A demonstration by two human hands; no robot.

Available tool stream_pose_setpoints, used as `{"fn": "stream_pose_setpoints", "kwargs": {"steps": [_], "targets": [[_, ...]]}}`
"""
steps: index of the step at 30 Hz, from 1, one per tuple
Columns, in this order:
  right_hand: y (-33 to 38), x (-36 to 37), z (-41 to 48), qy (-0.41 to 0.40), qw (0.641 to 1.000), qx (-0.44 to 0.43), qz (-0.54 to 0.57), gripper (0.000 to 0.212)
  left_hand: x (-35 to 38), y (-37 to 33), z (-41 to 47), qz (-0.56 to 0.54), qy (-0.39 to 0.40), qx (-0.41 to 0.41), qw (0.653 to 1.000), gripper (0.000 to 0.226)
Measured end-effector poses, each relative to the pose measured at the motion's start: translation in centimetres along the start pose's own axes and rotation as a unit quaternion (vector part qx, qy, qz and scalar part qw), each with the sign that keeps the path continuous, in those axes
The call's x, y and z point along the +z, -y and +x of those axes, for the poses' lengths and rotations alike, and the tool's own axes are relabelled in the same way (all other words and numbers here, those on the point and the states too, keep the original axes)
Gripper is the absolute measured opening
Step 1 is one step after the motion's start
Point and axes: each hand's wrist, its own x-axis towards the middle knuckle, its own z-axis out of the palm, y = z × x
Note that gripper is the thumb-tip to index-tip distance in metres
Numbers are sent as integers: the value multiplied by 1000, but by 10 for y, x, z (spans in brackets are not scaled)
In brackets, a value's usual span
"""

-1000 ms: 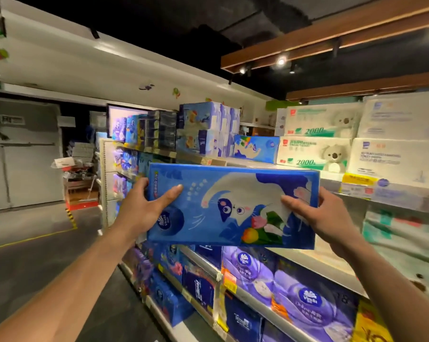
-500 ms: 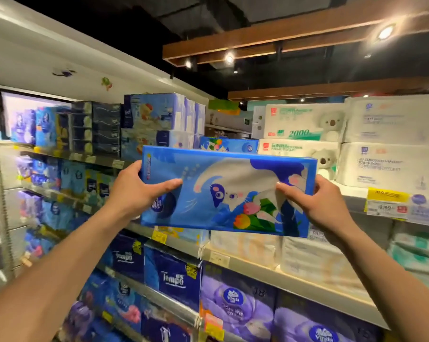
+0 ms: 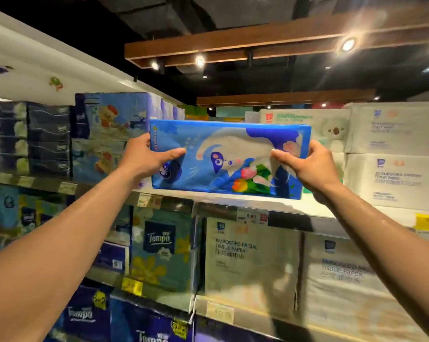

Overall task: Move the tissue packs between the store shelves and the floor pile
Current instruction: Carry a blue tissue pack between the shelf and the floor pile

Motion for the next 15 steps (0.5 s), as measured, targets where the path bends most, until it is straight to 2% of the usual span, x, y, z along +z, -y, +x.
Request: {"fn": "stream_pose_setpoints", "kwargs": {"steps": [2,5,6,8,10,13,15], "targets": [[-12,19,20,-6,1000,6,-9,58,5,19,32,7,13,5,1000,43],[-36,49,45,-21,999,16,-28,44,19,56,77,11,27,15,999,36],[-45,60,52,-26,999,20,-35,44,24,69,94,13,38,18,999,36],[-64,81,64,-23,997,37,-56,61,35,97,121,18,62,8,998,42],[-84,99,73,-12,995,69,-72,68,46,121,143,39,63,-7,997,66],[-103,121,79,16,990,98,-105,36,63,141,159,123,86,-15,989,100],[-111,131,85,22,981,127,-144,35,72,148,162,203,124,-19,971,118]]}}
